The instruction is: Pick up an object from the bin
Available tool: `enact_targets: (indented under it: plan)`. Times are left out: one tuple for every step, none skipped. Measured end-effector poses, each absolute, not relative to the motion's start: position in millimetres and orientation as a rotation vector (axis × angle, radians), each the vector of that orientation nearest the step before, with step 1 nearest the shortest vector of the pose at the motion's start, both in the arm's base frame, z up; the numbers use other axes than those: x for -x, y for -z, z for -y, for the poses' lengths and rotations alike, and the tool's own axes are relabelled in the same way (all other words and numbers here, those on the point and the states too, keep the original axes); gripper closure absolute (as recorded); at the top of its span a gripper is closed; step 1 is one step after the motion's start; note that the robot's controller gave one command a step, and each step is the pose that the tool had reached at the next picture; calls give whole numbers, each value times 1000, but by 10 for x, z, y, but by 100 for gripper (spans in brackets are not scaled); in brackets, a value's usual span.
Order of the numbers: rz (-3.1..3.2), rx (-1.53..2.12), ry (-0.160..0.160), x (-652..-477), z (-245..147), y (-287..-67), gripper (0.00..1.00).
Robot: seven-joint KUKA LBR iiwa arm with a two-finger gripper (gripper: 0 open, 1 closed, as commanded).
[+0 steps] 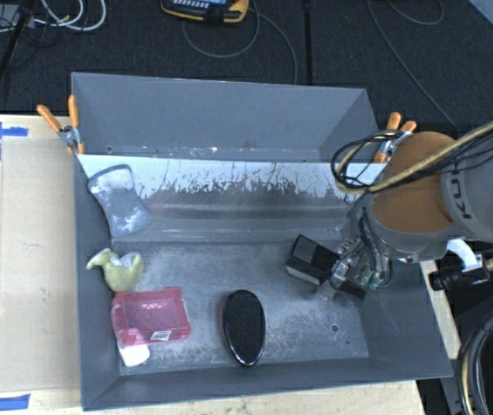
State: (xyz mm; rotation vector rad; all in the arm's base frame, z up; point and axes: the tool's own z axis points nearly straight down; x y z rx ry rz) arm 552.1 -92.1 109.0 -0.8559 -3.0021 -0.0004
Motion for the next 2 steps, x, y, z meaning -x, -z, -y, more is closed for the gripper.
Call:
enact_targets:
  plan:
    - [3006, 855, 1, -5531, 923, -1239, 100]
    - [2999, 852, 0, -5515, 921, -1345, 100]
